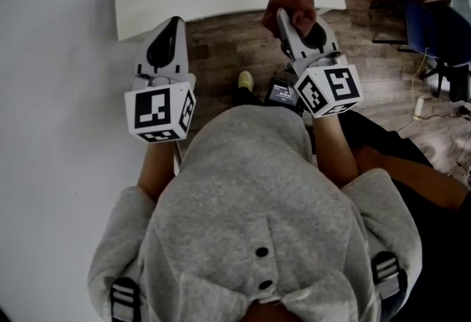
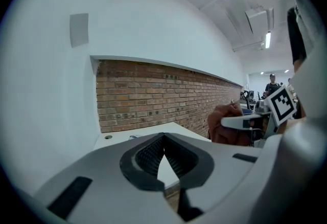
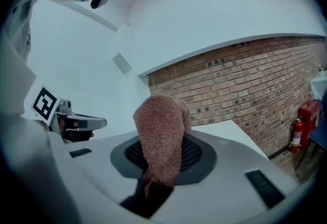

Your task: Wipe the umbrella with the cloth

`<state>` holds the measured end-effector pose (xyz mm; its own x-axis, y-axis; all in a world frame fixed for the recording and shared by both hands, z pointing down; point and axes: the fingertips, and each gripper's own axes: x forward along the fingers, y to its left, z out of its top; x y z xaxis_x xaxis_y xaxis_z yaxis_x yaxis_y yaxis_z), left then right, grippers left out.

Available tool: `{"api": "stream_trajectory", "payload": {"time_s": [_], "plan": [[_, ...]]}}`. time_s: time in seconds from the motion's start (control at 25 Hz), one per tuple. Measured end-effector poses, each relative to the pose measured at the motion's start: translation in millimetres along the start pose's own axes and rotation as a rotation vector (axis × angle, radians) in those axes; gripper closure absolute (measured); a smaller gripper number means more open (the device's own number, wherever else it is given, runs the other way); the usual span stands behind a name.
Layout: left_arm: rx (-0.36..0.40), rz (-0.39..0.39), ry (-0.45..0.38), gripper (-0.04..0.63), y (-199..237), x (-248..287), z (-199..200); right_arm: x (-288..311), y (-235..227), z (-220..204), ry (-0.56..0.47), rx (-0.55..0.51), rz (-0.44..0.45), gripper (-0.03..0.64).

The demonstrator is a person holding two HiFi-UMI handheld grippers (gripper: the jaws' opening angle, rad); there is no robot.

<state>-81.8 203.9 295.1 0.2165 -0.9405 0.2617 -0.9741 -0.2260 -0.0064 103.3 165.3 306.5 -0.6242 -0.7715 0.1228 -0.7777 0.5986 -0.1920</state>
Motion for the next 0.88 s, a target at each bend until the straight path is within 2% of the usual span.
{"api": "stream_trajectory", "payload": {"time_s": [0.4, 0.88], "plan": [[0.005, 0.009, -0.008, 0.58, -14.6, 47.9, 20.3, 17.0, -58.6, 19.0, -0.013, -0.002, -0.018, 0.515], [0.021, -0.004, -0.016, 0.58, -14.6, 62.6, 27.4, 20.0, -71.9, 30.5, -0.026, -0.014, -0.045, 0.515]]}}
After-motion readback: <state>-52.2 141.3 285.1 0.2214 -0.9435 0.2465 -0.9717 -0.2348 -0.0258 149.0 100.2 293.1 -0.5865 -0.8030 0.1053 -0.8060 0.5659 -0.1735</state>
